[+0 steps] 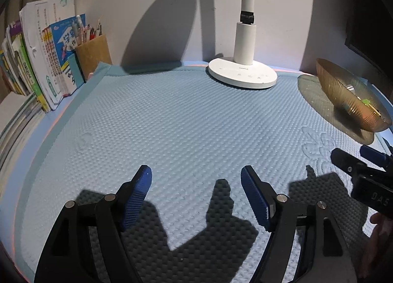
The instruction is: Organize rigid objects
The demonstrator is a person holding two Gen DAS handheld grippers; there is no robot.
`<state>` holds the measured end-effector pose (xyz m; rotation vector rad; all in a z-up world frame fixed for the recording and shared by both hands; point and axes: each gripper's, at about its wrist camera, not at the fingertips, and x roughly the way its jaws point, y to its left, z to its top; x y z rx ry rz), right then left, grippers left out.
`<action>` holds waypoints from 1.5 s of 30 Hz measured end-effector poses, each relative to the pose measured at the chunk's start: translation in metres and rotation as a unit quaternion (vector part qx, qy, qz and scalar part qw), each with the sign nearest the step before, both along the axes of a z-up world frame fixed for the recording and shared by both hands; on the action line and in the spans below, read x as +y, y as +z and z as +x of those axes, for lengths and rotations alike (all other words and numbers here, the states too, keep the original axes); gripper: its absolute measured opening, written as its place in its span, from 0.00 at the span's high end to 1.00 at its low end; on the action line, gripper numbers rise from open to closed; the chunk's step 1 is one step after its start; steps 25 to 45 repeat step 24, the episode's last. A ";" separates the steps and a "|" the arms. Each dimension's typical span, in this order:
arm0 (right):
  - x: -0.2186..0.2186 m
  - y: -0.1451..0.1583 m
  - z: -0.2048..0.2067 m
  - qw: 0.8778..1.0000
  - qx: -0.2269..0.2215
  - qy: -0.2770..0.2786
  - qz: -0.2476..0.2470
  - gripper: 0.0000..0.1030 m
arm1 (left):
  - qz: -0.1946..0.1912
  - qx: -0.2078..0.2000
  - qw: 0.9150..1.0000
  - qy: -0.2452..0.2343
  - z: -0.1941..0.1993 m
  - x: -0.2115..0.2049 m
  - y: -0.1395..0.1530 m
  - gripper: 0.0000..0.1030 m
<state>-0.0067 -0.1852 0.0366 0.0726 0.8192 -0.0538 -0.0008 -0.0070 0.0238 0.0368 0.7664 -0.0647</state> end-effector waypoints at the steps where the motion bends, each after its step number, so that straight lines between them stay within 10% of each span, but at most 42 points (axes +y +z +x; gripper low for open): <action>1: 0.000 0.000 0.001 1.000 0.000 0.000 0.000 0.14 | -0.004 0.000 1.000 -0.001 0.000 0.001 0.000 0.28; 45: 0.008 -0.001 0.001 0.999 -0.005 0.013 -0.030 0.13 | -0.023 -0.002 1.000 -0.004 -0.001 0.006 0.002 0.20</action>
